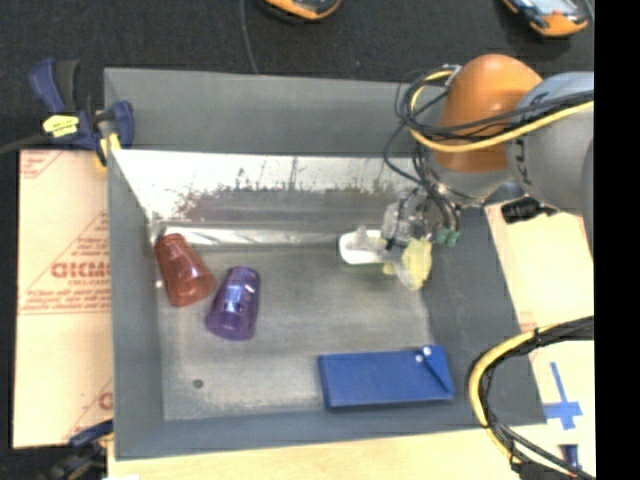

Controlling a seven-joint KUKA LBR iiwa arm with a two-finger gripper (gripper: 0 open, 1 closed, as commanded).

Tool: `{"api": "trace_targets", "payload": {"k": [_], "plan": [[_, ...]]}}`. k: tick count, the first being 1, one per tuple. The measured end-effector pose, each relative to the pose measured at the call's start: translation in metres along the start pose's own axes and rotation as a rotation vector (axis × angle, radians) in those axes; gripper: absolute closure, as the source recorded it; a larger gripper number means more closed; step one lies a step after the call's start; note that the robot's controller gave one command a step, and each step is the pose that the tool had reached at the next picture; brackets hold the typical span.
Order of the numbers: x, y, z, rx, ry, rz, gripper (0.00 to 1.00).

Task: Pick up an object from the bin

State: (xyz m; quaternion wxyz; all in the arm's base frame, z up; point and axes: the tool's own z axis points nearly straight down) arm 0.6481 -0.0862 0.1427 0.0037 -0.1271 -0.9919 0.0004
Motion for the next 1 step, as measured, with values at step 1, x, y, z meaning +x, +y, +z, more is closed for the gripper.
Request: {"api": "trace_targets", "payload": {"k": [1], "plan": [[-0.0015, 0.0002, -0.0445, -0.001, -0.008, -0.001, 1.00]]}}
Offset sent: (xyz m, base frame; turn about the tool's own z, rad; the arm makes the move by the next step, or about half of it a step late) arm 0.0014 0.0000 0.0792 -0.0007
